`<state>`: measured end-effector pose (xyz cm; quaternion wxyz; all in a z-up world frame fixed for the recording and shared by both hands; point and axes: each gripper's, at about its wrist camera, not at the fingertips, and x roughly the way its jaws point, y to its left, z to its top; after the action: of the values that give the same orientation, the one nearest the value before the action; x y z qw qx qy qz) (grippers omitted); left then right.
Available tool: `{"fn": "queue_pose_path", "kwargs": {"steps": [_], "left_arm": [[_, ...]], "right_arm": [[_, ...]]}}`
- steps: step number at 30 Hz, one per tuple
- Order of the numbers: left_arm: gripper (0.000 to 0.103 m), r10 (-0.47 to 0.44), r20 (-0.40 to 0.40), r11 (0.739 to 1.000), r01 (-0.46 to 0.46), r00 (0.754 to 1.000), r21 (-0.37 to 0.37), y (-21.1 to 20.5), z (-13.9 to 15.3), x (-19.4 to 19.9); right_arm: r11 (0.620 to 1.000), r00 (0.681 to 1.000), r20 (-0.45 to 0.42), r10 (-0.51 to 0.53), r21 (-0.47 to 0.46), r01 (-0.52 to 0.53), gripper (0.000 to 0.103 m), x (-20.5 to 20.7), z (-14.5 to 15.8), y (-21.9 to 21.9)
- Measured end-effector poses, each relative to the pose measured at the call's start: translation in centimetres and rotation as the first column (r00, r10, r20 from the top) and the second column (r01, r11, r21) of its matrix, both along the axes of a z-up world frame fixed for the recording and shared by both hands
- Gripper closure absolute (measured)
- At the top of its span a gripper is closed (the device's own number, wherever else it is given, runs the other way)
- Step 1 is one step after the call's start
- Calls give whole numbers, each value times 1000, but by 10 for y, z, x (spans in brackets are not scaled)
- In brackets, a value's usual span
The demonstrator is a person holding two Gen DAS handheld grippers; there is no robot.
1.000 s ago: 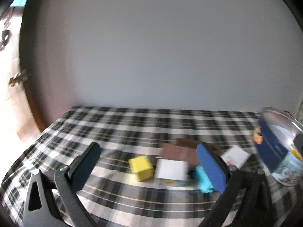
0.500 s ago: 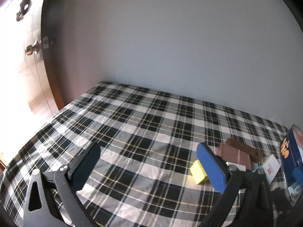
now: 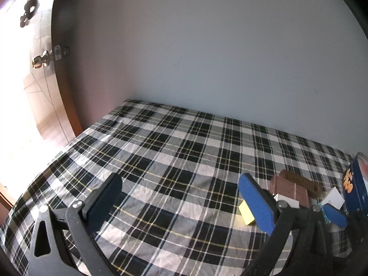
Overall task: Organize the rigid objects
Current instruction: 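Move both open tools back over the remaining objects on the table, then grasp the yellow sponge cube with the left tool while the right tool grasps the teal bear brick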
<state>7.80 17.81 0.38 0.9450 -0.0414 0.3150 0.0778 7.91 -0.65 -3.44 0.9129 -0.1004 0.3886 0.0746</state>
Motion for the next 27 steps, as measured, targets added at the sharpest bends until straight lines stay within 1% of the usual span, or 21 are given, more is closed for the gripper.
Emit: {"fn": "queue_pose_path", "kwargs": {"steps": [1, 2, 3, 4, 6, 7, 9, 11, 12, 14, 17, 19, 20, 21, 22, 23, 24, 26, 27], "left_arm": [[0, -3, -6, 1000, 3, 1000, 0, 0, -1, 0], [0, -6, -8, 1000, 6, 1000, -1, 0, -1, 0], [0, -8, -8, 1000, 8, 1000, -1, 0, -1, 0], [0, -11, -7, 1000, 11, 1000, 2, -1, -1, 0], [1, -16, -3, 1000, 16, 1000, 8, -2, -1, 0], [1, -21, -3, 1000, 21, 1000, 11, -3, -1, 0], [1, -35, -8, 999, 36, 999, 13, -5, -2, 1], [2, -48, -11, 999, 48, 999, -2, -4, -3, 2], [5, -56, -14, 998, 55, 998, -14, -4, -4, 3], [10, -70, -22, 997, 69, 997, -44, -4, -7, 6], [11, -55, -31, 994, 52, 998, -93, -3, -11, 14], [11, -72, -38, 986, 65, 997, -151, -6, -11, 20], [11, -96, -42, 975, 86, 994, -203, -11, -10, 25], [11, -109, -46, 970, 97, 993, -221, -14, -9, 27], [11, -126, -51, 969, 112, 991, -221, -24, -8, 30], [13, -125, -54, 974, 112, 991, -198, -31, -8, 32], [19, -119, -68, 981, 107, 991, -162, -40, -10, 35], [26, -105, -128, 989, 90, 986, -114, -50, -21, 45], [29, -104, -163, 990, 86, 981, -112, -51, -27, 48]], "right_arm": [[1000, 1000, -1, 13, 0, -13, 46, -2, 1, 1], [999, 999, -30, 40, 19, -39, 62, -2, -2, 2], [998, 996, -68, 56, 39, -53, 68, 1, -6, 2], [996, 991, -114, 63, 69, -55, 69, 4, -10, 0], [993, 992, -118, 48, 115, -34, 69, 6, -10, -10], [988, 991, -125, 46, 153, -27, 69, 7, -11, -17], [978, 992, -118, 47, 209, -22, 69, 5, -9, -26], [968, 996, -75, 53, 249, -32, 69, -1, -3, -32], [968, 998, -32, 54, 247, -44, 69, -8, 3, -33], [975, 998, 41, 55, 213, -63, 69, -22, 12, -33], [984, 988, 146, 55, 160, -79, 69, -47, 26, -34], [989, 980, 191, 59, 124, -83, 69, -60, 31, -36], [991, 976, 212, 59, 105, -82, 69, -66, 32, -38], [993, 971, 230, 59, 85, -81, 69, -71, 34, -40], [995, 968, 246, 59, 68, -78, 69, -74, 35, -42], [995, 965, 254, 58, 59, -76, 69, -76, 37, -44], [996, 962, 266, 55, 51, -71, 69, -79, 38, -47], [996, 962, 269, 44, 62, -63, 69, -77, 40, -51], [995, 964, 263, 35, 80, -58, 69, -75, 41, -55]]}}
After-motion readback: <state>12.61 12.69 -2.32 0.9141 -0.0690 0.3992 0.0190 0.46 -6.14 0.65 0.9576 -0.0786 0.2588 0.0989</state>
